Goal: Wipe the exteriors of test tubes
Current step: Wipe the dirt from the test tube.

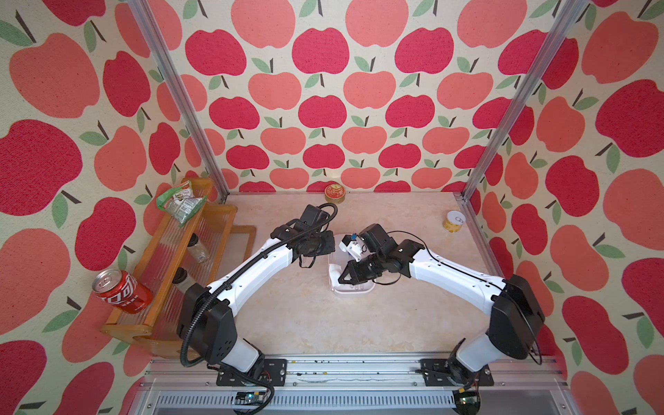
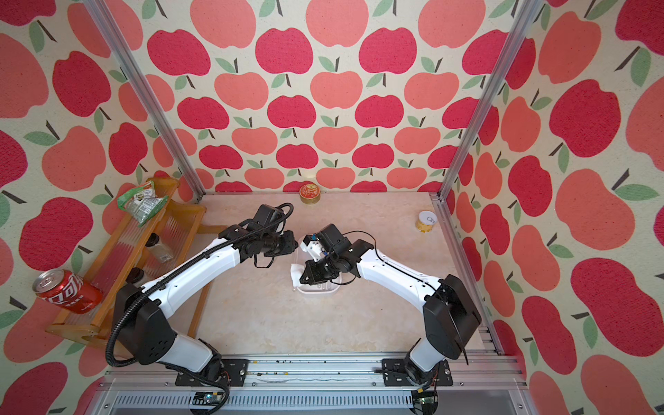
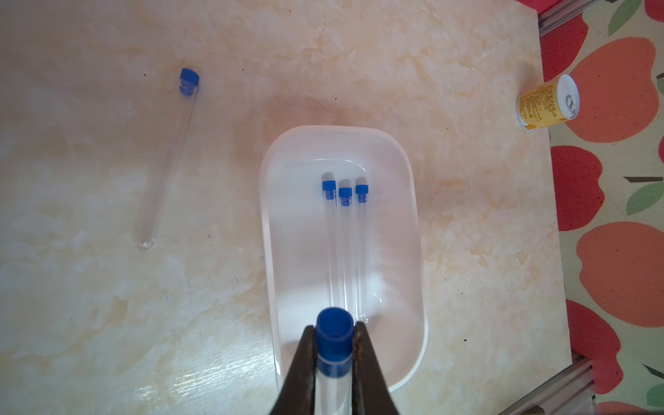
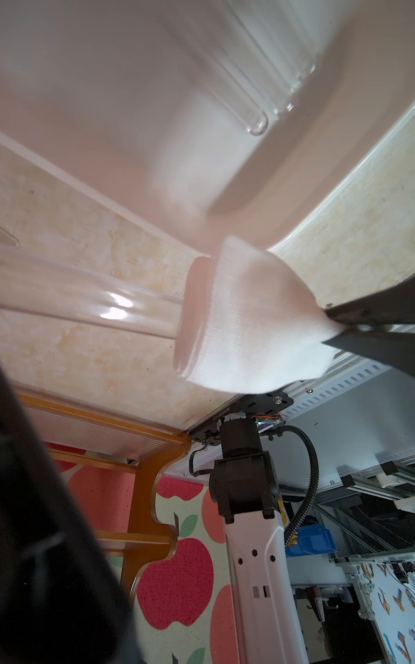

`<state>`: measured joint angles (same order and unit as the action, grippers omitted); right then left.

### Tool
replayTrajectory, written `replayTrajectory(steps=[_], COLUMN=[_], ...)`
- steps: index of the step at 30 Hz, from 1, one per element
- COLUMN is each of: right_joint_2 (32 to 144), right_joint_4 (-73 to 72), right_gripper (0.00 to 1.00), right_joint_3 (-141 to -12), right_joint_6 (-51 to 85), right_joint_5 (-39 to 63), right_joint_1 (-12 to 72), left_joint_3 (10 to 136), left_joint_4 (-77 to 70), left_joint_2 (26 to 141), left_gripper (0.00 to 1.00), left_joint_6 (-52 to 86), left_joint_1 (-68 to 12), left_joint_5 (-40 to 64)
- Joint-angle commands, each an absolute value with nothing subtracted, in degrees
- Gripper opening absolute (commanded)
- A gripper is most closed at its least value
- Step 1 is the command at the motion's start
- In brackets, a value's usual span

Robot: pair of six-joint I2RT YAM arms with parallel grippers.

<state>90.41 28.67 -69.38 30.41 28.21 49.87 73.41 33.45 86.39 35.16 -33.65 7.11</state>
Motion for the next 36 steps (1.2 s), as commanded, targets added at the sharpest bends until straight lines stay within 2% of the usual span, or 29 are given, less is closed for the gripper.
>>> replayTrajectory(steps=[1,15,36], right_joint_2=[90.0,93.3,85.1], right_joint_4=[27.0,29.8,28.3], right_gripper=[0.00,0.00,0.00], right_joint_3=[-68.9,-76.2,-64.1], right_joint_6=[32.1,31.3,34.5], right_joint_5=[27.0,27.0,27.1], right_joint_1=[49.7,45.7,50.0], left_joint_3=[71.7,69.7,71.2], left_joint_4=[29.3,27.3,25.1], left_joint_2=[84.3,82.9,82.0], left_gripper=[0.13,0.14,0.15], left_joint_6=[37.3,37.9,38.5], left_joint_1=[-34.6,-35.6,-32.4], left_joint_5=[8.3,8.8,12.8])
